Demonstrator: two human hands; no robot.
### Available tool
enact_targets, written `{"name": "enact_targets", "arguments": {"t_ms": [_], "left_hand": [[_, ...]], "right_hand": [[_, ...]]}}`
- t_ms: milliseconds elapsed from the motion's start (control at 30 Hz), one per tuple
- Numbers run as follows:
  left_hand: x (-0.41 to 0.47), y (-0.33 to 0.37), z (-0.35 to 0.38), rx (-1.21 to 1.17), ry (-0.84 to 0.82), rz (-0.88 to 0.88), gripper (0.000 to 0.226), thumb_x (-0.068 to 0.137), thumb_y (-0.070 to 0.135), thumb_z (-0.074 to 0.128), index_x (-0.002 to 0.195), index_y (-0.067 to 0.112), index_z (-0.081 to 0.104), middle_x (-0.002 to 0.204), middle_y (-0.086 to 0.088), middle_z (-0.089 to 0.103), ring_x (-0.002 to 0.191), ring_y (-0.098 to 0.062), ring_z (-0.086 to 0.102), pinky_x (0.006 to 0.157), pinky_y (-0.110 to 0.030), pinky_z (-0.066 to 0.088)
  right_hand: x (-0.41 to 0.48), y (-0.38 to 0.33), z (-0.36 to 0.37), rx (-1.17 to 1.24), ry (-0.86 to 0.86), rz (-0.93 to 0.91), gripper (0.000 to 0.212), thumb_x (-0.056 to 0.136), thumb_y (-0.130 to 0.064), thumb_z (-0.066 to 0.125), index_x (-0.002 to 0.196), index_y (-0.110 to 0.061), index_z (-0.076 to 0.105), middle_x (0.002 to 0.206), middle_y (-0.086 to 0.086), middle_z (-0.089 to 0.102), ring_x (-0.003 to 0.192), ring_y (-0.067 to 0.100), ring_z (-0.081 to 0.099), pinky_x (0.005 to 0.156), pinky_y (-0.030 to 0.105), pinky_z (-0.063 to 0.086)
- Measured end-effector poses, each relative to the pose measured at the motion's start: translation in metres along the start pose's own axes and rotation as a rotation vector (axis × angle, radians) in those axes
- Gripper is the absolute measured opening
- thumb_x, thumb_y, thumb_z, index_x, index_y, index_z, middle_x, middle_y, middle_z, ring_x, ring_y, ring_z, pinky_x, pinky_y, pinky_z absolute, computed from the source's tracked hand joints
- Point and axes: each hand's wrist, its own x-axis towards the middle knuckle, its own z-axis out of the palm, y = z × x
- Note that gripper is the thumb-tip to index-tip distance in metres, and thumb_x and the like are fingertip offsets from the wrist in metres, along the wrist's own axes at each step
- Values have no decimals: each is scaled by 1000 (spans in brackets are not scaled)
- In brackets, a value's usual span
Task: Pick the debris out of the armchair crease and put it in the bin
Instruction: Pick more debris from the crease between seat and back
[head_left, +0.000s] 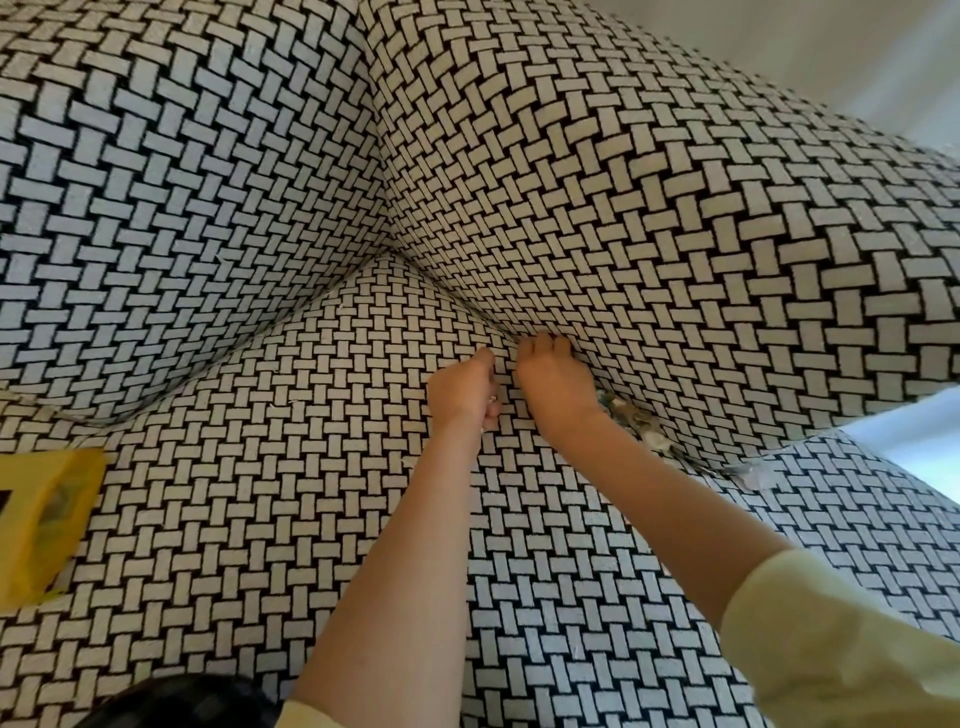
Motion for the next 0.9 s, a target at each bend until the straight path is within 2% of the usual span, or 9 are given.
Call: {"name": "enact_targets", "arguments": {"t_ms": [133, 233, 400, 600, 667, 767, 900], "left_hand": [[-1, 0, 0, -21, -3, 10, 25, 84, 14, 51, 59, 12, 45, 36, 4, 38, 27, -9, 29, 33, -7, 21], [-2, 0, -2, -57, -40, -6, 26, 84, 12, 50, 59, 11, 44, 28, 7, 36, 23, -8, 28, 33, -7, 20], [-2, 0, -6, -42, -72, -22, 27, 86, 14, 50, 60, 11, 44, 28, 7, 38, 22, -8, 30, 33, -8, 21], [-2, 0, -5, -40, -74, -27, 27, 85, 13, 49, 59, 11, 43, 30, 6, 38, 22, -8, 29, 32, -9, 20], [-3, 1, -5, -36, -71, -30, 27, 85, 13, 49, 59, 11, 43, 37, 3, 39, 22, -9, 29, 32, -9, 21], [-2, 0, -5, -44, -64, -10, 29, 85, 13, 50, 58, 11, 42, 40, 2, 39, 23, -9, 29, 32, -9, 21], [-3, -1, -4, -27, -39, 5, 29, 85, 14, 51, 57, 12, 44, 40, 3, 41, 24, -9, 30, 32, -10, 21]], "right_hand": [[8, 9, -7, -201, -7, -141, 37, 93, -1, 37, 130, 1, 37, 133, 18, 38, 124, 32, 35, 84, 35, 47], [14, 12, -12, -280, -53, -171, 37, 94, -5, 39, 131, -2, 40, 137, 14, 32, 123, 29, 36, 80, 31, 47], [25, 13, -17, -422, -77, -295, 36, 95, -7, 41, 131, -3, 42, 133, 13, 42, 114, 25, 49, 83, 31, 48], [18, 17, -18, -552, -60, -389, 34, 95, -7, 40, 129, -5, 45, 128, 11, 46, 113, 24, 49, 81, 30, 48], [15, 19, -17, -577, -50, -393, 34, 95, -5, 38, 128, -3, 44, 127, 12, 47, 113, 24, 49, 79, 29, 47], [4, 23, -12, -495, -53, -335, 34, 95, -3, 35, 128, -2, 41, 126, 16, 47, 114, 26, 47, 80, 30, 48], [-21, 23, -13, -207, -76, -159, 42, 92, -5, 41, 133, -7, 32, 125, 20, 46, 115, 31, 42, 83, 33, 45]]}}
